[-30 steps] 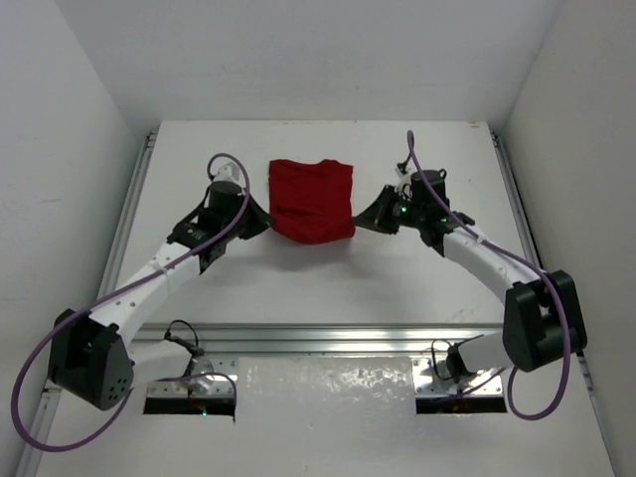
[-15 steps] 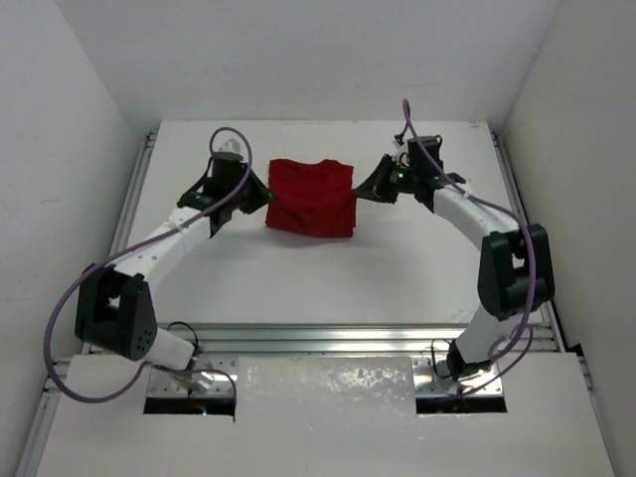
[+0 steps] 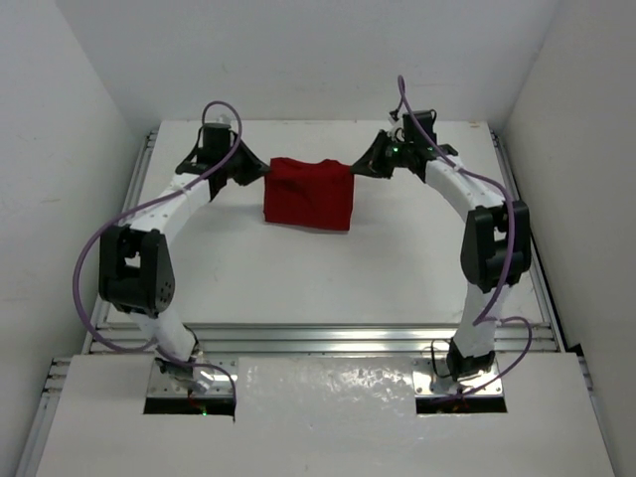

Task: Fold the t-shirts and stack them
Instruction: Fold the long partially folded tshirt into a neat square

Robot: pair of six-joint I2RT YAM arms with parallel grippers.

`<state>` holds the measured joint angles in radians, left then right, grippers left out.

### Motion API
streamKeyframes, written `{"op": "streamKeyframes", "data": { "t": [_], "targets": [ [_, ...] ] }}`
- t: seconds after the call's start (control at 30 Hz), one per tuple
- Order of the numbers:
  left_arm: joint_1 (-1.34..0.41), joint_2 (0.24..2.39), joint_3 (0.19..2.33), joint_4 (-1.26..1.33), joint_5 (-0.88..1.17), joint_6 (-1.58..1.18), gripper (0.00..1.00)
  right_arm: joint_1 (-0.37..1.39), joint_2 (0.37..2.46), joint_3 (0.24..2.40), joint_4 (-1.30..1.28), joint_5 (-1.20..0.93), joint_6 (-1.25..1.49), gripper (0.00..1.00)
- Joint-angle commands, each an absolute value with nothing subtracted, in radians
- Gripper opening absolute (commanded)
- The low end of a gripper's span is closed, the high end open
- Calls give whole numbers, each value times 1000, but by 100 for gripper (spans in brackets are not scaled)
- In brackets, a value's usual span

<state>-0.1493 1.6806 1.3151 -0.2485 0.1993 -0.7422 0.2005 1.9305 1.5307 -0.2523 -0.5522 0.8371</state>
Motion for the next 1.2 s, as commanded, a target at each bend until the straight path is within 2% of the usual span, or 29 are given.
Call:
{"op": "streamKeyframes", "data": {
  "t": [0.0, 0.53, 0.83, 1.17],
  "targets": [
    [-129, 1744, 1436, -216, 268, -744, 0, 186, 1985, 1626, -273, -558, 819, 0],
    [-78, 2000, 1716, -247, 347, -741, 0, 155, 2235, 2000, -385, -569, 813, 0],
    [-57, 2134, 1834, -207, 414, -747, 0, 146, 2382, 2094, -337, -594, 834, 0],
    [-34, 2339, 1979, -120, 489, -778, 2, 115, 2480, 2103, -212, -600, 871, 0]
  ]
}}
